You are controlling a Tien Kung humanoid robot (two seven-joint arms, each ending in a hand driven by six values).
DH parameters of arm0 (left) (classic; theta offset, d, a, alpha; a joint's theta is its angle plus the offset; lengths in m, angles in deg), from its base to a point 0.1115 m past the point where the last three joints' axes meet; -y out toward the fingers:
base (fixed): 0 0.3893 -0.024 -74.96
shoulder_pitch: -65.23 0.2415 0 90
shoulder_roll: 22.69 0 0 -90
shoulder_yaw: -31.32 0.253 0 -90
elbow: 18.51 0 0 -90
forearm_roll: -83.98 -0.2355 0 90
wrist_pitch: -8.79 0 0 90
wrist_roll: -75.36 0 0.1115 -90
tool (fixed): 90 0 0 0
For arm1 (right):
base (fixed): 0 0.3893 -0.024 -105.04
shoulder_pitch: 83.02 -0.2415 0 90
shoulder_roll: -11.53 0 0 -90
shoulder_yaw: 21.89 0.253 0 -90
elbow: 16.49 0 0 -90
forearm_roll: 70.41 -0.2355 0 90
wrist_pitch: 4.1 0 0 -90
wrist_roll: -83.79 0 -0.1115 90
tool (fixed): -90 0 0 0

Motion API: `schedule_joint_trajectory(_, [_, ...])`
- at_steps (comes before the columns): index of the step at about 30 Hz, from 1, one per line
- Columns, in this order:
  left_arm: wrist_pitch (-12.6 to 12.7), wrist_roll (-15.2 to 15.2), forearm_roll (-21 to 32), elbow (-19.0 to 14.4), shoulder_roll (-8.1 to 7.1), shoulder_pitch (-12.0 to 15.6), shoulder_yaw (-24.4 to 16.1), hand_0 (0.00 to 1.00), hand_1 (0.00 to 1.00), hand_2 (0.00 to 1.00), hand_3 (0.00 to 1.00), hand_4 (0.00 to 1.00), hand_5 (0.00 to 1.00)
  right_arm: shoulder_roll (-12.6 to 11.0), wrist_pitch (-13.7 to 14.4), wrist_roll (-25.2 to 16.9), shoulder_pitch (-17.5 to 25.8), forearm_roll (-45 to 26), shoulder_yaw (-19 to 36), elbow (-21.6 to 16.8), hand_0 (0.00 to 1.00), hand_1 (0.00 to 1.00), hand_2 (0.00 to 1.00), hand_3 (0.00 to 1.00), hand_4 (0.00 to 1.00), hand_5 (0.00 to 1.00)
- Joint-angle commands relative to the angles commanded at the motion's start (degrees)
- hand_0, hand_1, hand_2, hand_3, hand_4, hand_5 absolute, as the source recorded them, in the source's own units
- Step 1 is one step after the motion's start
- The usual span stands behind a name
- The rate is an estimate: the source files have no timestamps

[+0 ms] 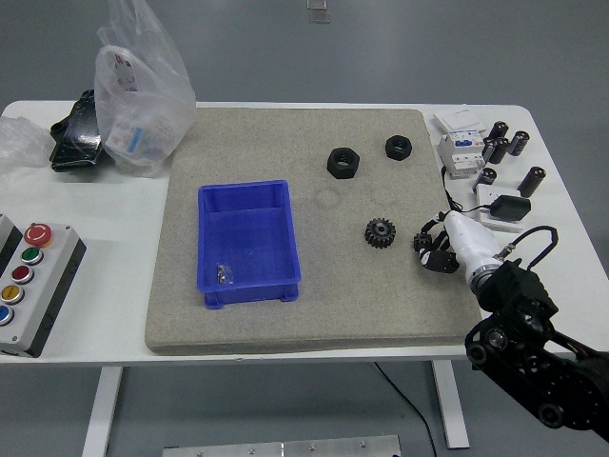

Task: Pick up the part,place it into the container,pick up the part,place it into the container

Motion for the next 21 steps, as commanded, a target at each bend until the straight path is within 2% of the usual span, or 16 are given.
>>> schedule_joint_trajectory(13, [0.0, -0.1, 0.0, 0.0, 0.04, 0.0, 0.0, 0.633, 0.566, 0.554, 0.622, 0.705, 0.293, -0.2, -0.1, -0.3, -0.4, -0.1, -0.9, -0.3, 0.262, 0.477, 0.394, 0.550, 0.595, 0.096])
schedule_joint_trajectory(14, [0.0, -0.1, 0.0, 0.0, 0.04, 0.0, 0.0, 0.633, 0.566, 0.554, 0.623, 0.706, 0.293, -0.2, -0.1, -0.5, -0.4, -0.1, -0.9, -0.3, 0.257, 0.480, 0.465, 0.615, 0.543, 0.107])
schedule_joint_trajectory(19, [0.0, -0.1, -0.1, 0.0, 0.03, 0.0, 0.0, 0.633, 0.566, 0.554, 0.623, 0.706, 0.293, -0.3, -0.2, -1.2, -0.4, 0.0, -0.2, -0.6, 0.257, 0.480, 0.465, 0.615, 0.543, 0.107])
schedule_joint_trajectory(20, [-0.1, -0.1, -0.1, 0.0, 0.03, 0.0, 0.0, 0.633, 0.566, 0.554, 0.622, 0.705, 0.293, -0.3, -0.5, -1.1, -0.3, 0.2, 0.0, -0.8, 0.229, 0.460, 0.760, 0.796, 0.625, 0.286])
schedule_joint_trajectory(21, [-0.1, -0.1, -0.1, 0.0, 0.04, 0.0, 0.0, 0.633, 0.566, 0.554, 0.622, 0.705, 0.293, -0.3, -0.8, -0.9, -0.3, 0.4, 0.2, -1.0, 0.229, 0.460, 0.760, 0.796, 0.625, 0.286])
